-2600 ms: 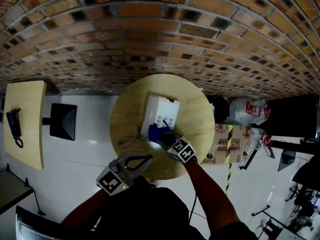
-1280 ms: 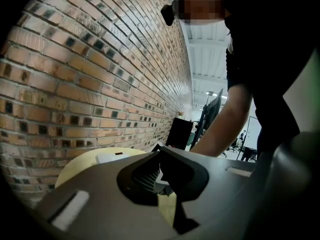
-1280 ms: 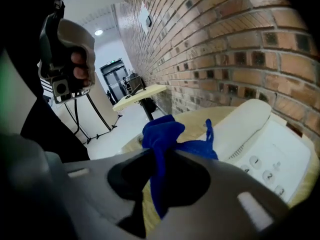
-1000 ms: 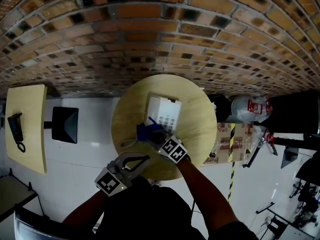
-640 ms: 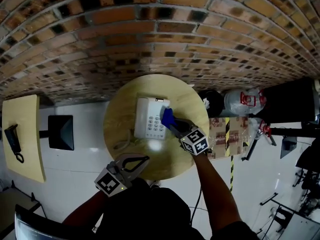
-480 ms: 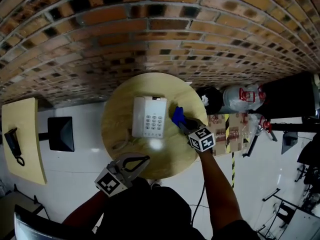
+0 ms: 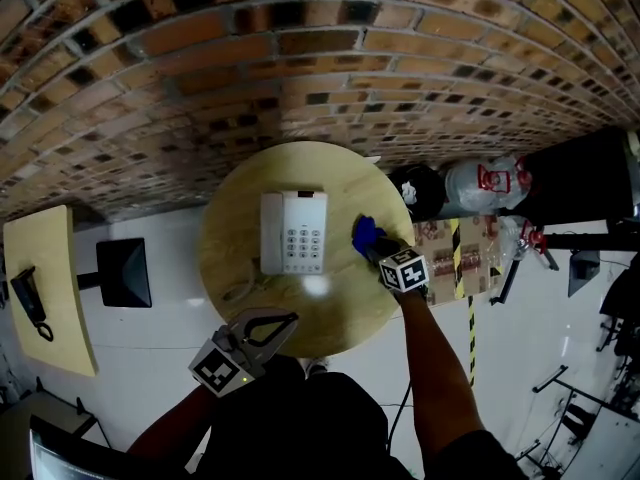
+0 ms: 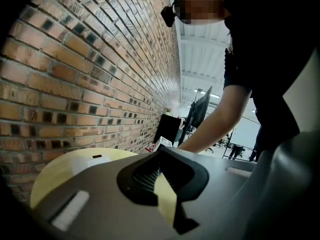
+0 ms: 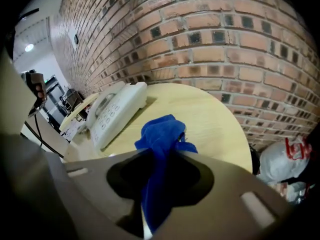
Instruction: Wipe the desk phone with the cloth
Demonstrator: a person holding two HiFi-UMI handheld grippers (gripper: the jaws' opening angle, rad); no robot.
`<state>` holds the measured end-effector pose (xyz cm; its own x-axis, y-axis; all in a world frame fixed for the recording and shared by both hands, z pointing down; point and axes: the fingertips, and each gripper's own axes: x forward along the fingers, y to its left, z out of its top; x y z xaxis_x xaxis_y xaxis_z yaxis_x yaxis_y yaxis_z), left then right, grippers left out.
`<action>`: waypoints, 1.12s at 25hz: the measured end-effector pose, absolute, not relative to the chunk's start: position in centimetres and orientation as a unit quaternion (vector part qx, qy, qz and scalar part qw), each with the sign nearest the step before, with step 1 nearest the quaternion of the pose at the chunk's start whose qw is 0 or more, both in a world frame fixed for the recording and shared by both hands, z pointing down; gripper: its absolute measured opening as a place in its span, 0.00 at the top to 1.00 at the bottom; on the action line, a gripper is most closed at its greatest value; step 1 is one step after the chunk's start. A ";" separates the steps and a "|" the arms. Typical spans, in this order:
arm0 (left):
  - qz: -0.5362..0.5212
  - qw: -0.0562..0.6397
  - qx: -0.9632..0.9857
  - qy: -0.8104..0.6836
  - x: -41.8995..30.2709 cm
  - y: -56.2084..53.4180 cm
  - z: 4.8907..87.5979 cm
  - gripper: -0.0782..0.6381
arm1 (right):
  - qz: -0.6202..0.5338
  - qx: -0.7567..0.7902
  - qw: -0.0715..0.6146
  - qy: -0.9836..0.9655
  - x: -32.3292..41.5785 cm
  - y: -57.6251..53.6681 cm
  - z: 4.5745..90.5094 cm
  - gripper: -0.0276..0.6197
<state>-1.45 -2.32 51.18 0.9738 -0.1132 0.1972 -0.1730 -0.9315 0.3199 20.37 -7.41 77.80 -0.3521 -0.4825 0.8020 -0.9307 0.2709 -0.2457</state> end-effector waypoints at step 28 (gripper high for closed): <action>0.026 0.093 0.987 -0.127 -1.5 0.9 41.3 0.90 | 0.084 0.441 0.071 -0.891 10.7 -4.8 43.9 0.59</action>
<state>-1.47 0.88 41.30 0.9663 -0.2462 0.0753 -0.2559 -0.9504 0.1769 10.68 -4.79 43.86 -0.6011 -0.7736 0.2006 -0.7974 0.5972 -0.0864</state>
